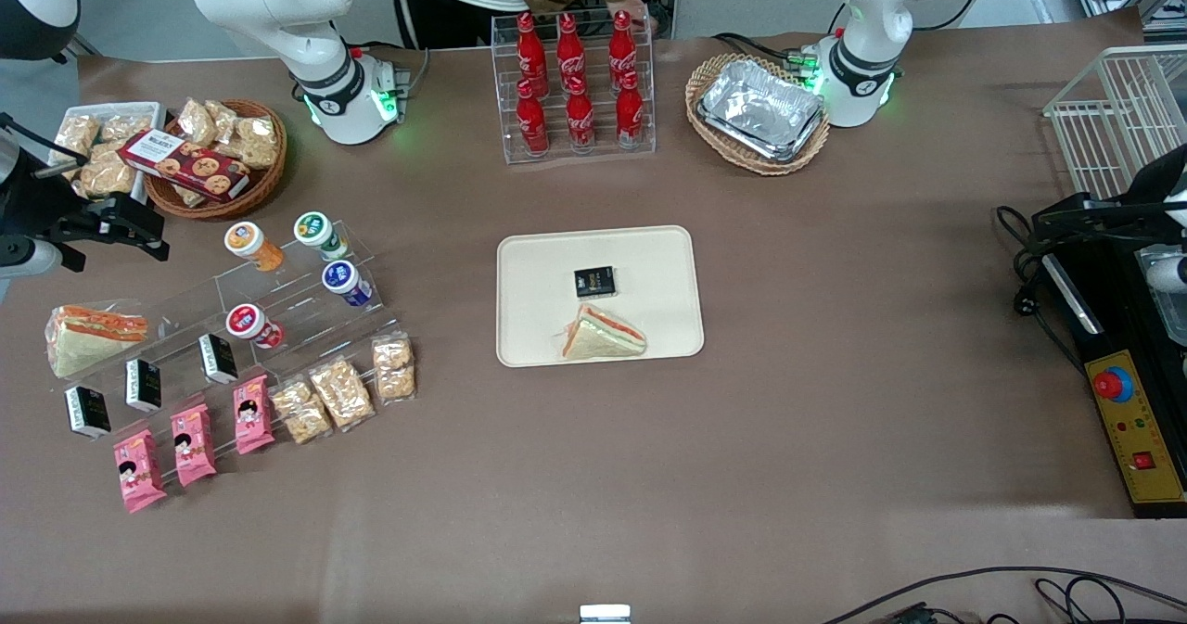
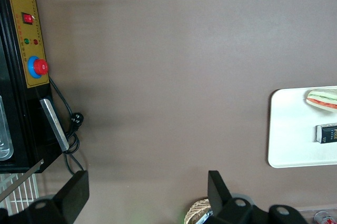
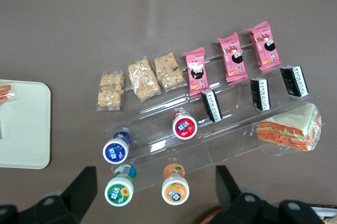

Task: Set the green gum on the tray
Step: 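Move the right gripper toward the green-capped bottle on the acrylic rack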

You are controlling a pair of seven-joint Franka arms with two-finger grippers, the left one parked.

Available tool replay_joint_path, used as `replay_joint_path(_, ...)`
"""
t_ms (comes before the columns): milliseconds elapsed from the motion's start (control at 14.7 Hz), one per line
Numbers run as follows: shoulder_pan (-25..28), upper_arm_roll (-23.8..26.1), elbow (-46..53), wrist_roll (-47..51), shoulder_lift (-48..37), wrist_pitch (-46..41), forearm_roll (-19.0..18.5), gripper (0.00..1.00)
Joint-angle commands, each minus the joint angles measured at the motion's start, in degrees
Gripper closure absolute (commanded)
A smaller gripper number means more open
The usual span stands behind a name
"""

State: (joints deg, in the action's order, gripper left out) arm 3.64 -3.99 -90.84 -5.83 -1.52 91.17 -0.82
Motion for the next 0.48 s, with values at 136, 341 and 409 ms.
replay_joint_path(136,-1.0,0.8,1.1,0.3,0.4,-1.3,-0.1,0.0)
replay_joint_path(341,-0.7,0.9,0.6,-0.1,-0.1,-3.4,0.4,0.0)
replay_joint_path(409,-0.5,0.9,0.1,-0.1,-0.3,-4.2,0.4,0.0)
